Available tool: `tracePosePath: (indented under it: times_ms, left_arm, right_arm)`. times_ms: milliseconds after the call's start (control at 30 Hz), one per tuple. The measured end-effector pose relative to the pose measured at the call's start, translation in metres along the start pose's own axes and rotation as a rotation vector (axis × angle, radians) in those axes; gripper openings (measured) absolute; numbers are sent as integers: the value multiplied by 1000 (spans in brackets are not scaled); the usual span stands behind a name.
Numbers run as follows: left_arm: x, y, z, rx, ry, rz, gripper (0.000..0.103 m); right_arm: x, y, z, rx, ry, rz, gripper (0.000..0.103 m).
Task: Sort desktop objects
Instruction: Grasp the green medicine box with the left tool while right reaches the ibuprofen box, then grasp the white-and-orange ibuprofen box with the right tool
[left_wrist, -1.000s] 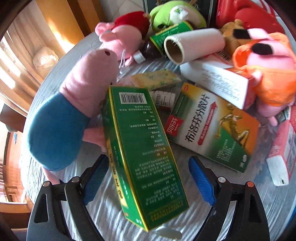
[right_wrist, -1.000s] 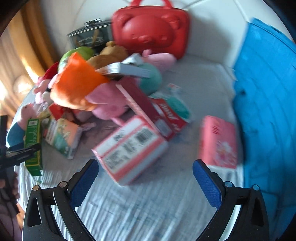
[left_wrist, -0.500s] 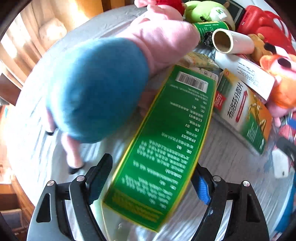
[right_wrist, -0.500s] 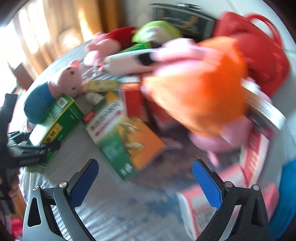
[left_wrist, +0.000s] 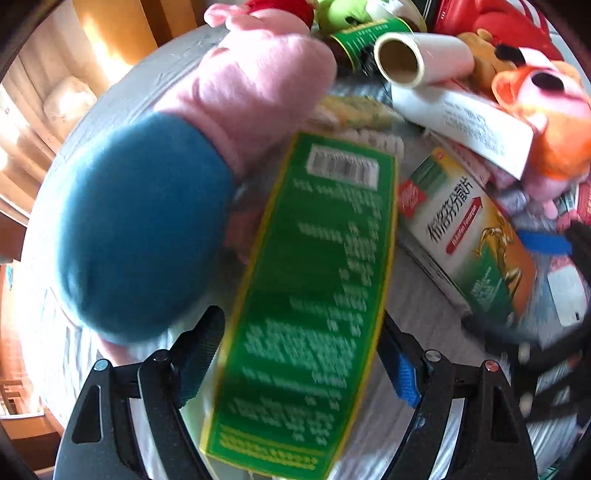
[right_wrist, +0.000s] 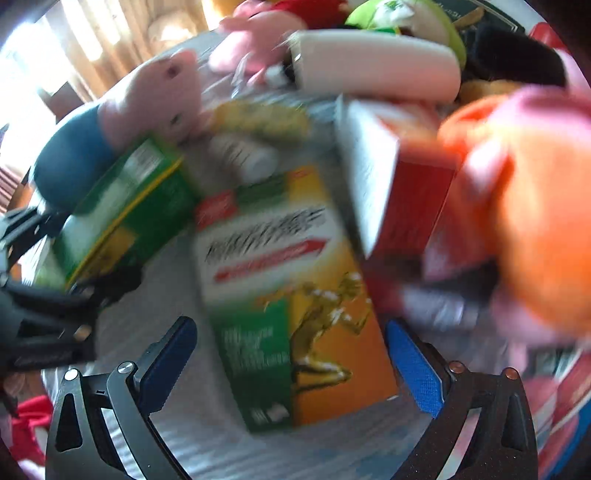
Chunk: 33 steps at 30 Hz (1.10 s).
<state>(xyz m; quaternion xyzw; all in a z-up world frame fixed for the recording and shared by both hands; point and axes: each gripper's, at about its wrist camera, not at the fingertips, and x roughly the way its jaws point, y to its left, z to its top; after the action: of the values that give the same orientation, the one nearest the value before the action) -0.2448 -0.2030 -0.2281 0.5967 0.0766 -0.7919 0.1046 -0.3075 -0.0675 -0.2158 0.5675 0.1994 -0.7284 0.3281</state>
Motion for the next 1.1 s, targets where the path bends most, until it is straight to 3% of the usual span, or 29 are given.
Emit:
tracePosePath:
  times_ms: [100,167,400,600,700,800,867,1100]
  left_arm:
    - [0,-4,-14,1,21,-12,81]
    - [-1,-4,-18,2,19,-6,81]
    - [-19,-4,1,8,-33,46,81]
    - [-12,-10,21,74,13,65,80]
    - [-15,-12,18,105,12,75,74]
    - [-19,-14,15,107,14,70,63]
    - [-20,-16,14,106,20,64,56]
    - [-46,-29,-1,101,-14,29,54]
  right_arm:
    - [-5,13,-20,12,11,43,103]
    - [-8,19,-24,9,3,21,103]
    - [-9,4,-9,154,13,-52,103]
    - [3,-10,8,273,70,-35,103]
    - [8,-9,11,290,84,-29,101]
    - [11,0,12,274,90,-32,88]
    - [14,6,13,259,95,-64,89]
    - [-9,18,-5,243,48,-102,88]
